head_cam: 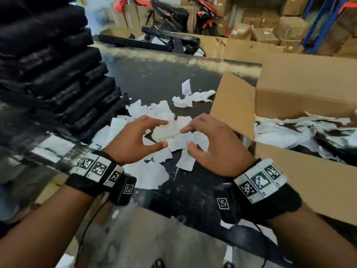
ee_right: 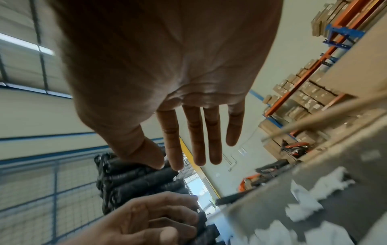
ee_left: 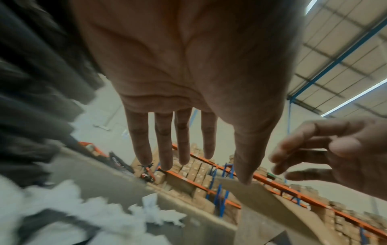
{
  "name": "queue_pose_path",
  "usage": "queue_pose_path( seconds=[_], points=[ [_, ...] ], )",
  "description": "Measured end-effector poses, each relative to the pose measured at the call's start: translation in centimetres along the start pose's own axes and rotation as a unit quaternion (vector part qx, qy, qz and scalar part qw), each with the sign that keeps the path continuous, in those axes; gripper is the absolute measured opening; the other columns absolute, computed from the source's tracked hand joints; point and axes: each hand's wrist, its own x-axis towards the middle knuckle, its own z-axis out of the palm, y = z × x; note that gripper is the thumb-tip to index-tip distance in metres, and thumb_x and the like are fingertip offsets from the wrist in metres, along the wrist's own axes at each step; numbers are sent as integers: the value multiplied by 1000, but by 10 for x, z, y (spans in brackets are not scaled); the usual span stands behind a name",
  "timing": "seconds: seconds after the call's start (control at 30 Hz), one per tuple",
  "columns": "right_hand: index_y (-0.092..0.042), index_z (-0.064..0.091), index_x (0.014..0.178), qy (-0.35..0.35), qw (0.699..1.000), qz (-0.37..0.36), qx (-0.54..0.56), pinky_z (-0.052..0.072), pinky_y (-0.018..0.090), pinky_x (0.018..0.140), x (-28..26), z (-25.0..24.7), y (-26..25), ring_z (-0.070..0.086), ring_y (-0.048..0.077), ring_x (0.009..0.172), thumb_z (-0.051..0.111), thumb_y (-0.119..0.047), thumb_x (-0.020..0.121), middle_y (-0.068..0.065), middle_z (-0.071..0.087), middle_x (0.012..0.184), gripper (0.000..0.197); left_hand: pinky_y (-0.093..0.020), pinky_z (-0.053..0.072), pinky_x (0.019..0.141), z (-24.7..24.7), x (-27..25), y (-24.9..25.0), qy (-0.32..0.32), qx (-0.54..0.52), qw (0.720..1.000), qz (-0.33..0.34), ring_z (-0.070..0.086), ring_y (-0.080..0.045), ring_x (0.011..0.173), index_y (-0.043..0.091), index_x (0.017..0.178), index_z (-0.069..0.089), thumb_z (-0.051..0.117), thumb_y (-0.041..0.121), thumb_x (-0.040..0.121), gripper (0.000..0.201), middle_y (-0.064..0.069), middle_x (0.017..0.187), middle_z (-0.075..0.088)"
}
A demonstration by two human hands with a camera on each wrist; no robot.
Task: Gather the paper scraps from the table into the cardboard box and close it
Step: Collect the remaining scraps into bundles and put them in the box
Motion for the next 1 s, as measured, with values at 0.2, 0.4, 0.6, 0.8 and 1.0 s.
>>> queue_pose_path(
  seconds=[0.2, 0.4, 0.6, 0.8, 1.0],
  points=[
    [-37, 42, 142, -123, 981, 108, -101, 44, 46, 106, 3, 110, 10, 41, 22, 132, 67, -54, 80, -1, 40, 143, 70, -45, 43, 110, -6, -70, -125, -79, 77, 978, -175, 42, -29, 137, 40, 153, 35, 56, 93, 56, 112, -6, 147, 37],
    [-47, 1, 154, -224, 940, 152, -210, 19, 57, 121, 6, 187, 21, -10, 35, 153, 62, -70, 79, 3, -17, 166, 100, -69, 8, 120, 31, -104, -172, -133, 121, 932, -314, -14, -41, 155, 43, 159, -8, 65, 85, 67, 125, -9, 168, -22],
    [-56, 0, 152, -322, 915, 32, -239, 4, 59, 122, 26, 232, 26, -17, 33, 153, 45, -52, 98, -5, -26, 164, 70, -72, 7, 119, 54, -73, -194, -84, 95, 938, -323, -17, -44, 153, 52, 155, -14, 54, 97, 60, 126, -7, 167, -28],
    [-49, 21, 153, -314, 917, 94, -228, 8, 53, 123, 57, 219, 58, -1, 32, 154, 39, -36, 104, -6, -5, 168, 55, -55, 8, 126, 68, -28, -185, -135, 70, 956, -249, -7, -37, 156, 36, 162, 1, 66, 69, 83, 107, -19, 169, -9],
    [-38, 53, 138, -186, 958, 128, -177, 24, 52, 120, 69, 193, 75, 19, 30, 151, 60, -31, 90, 0, 28, 162, 49, -65, 4, 122, 77, 10, -158, -146, 71, 963, -215, -11, -35, 156, 39, 161, 0, 57, 76, 82, 104, -11, 170, -11]
  ],
)
